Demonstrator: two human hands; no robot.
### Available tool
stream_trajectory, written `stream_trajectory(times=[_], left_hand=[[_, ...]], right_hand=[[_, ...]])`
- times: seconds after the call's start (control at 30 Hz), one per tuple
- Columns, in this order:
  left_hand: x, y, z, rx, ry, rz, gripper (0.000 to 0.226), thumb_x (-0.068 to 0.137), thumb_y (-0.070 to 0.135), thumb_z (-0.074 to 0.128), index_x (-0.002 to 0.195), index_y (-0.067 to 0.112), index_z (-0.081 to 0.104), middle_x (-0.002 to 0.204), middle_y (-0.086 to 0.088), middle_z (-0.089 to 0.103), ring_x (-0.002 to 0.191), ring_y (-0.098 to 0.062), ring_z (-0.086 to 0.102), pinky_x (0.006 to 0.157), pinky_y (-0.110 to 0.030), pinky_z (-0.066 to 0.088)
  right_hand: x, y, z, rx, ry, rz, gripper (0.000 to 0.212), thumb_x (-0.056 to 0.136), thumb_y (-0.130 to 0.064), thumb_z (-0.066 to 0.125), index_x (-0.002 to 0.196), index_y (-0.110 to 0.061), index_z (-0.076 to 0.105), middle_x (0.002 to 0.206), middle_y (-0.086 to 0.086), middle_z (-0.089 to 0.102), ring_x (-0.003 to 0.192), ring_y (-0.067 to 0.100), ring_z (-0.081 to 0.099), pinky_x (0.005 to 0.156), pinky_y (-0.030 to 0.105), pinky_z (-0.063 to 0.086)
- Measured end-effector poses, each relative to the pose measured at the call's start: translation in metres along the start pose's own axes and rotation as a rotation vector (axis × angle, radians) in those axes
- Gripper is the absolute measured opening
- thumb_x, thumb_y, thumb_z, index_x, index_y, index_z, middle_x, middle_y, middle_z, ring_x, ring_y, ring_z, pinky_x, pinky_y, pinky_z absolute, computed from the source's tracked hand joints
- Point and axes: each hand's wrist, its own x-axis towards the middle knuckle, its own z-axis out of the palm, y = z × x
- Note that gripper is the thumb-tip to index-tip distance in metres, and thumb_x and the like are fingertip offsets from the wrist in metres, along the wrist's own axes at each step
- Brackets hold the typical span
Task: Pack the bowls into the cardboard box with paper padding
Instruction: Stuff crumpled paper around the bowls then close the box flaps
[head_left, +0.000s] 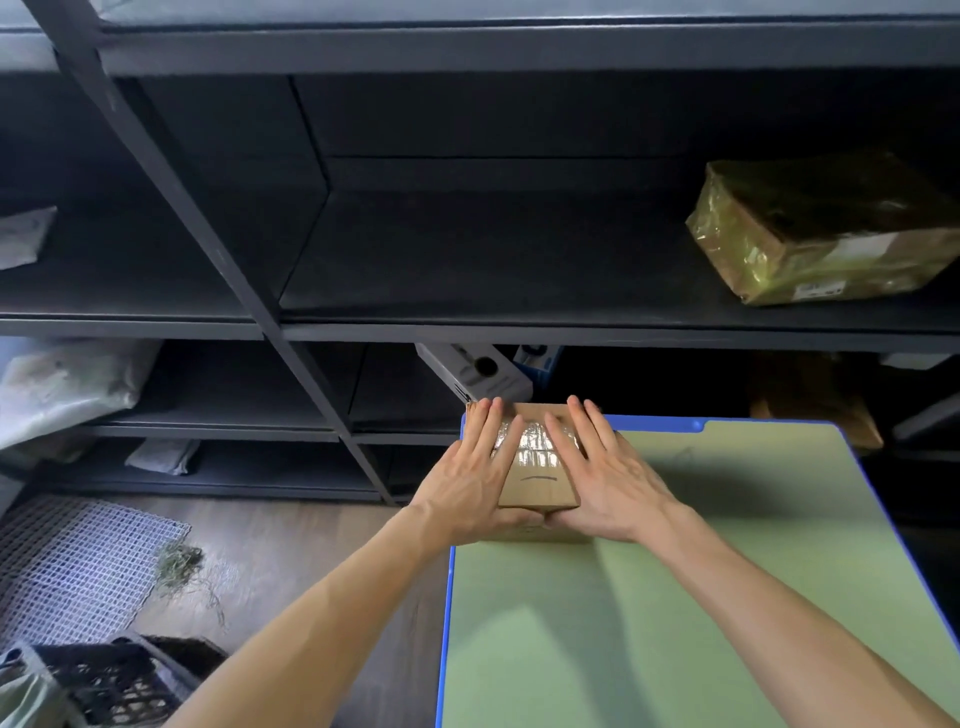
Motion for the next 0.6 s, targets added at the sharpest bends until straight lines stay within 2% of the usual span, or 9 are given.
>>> stream_trajectory(times=[0.17, 0.3, 0.47, 0.6], left_hand=[[-0.002, 0.004, -0.005, 0.024, -0.004, -0.02, 0.116, 0.079, 0.09, 0.029, 0.157, 0.013, -0.01, 0.164, -0.018, -0.014, 0.151, -0.035, -0.017, 0.119, -0.043, 0.031], [-0.012, 0.009, -0.015, -0.001, 0.013, -0.017, 0.109, 0.082, 0.084, 0.032, 0.158, 0.013, -0.002, 0.165, -0.016, -0.002, 0.152, -0.033, -0.008, 0.112, -0.041, 0.04], [-0.027, 0.008, -0.03, -0.016, 0.034, -0.013, 0.095, 0.09, 0.072, 0.039, 0.158, 0.017, 0.003, 0.164, -0.012, 0.007, 0.153, -0.03, 0.001, 0.111, -0.045, 0.038], [-0.036, 0.011, -0.041, -0.049, 0.078, -0.024, 0.085, 0.094, 0.069, 0.037, 0.157, 0.019, 0.01, 0.16, -0.008, 0.016, 0.152, -0.029, 0.007, 0.113, -0.049, 0.032]], right_hand=[[-0.003, -0.007, -0.006, -0.032, -0.029, 0.031, 0.126, 0.073, -0.084, 0.052, 0.156, -0.017, -0.015, 0.161, 0.016, -0.024, 0.15, 0.031, -0.02, 0.124, 0.044, 0.008], [-0.014, -0.016, -0.01, -0.071, 0.016, 0.04, 0.114, 0.082, -0.068, 0.058, 0.157, -0.013, -0.008, 0.164, 0.016, -0.01, 0.152, 0.031, -0.009, 0.124, 0.044, 0.007], [-0.029, -0.025, -0.019, -0.062, 0.053, 0.061, 0.104, 0.089, -0.064, 0.053, 0.158, -0.012, -0.005, 0.165, 0.011, -0.001, 0.152, 0.028, -0.003, 0.124, 0.044, 0.006], [-0.041, -0.031, -0.029, -0.029, 0.105, 0.059, 0.095, 0.093, -0.062, 0.048, 0.158, -0.014, 0.0, 0.166, 0.007, 0.003, 0.153, 0.025, 0.0, 0.124, 0.043, 0.008]])
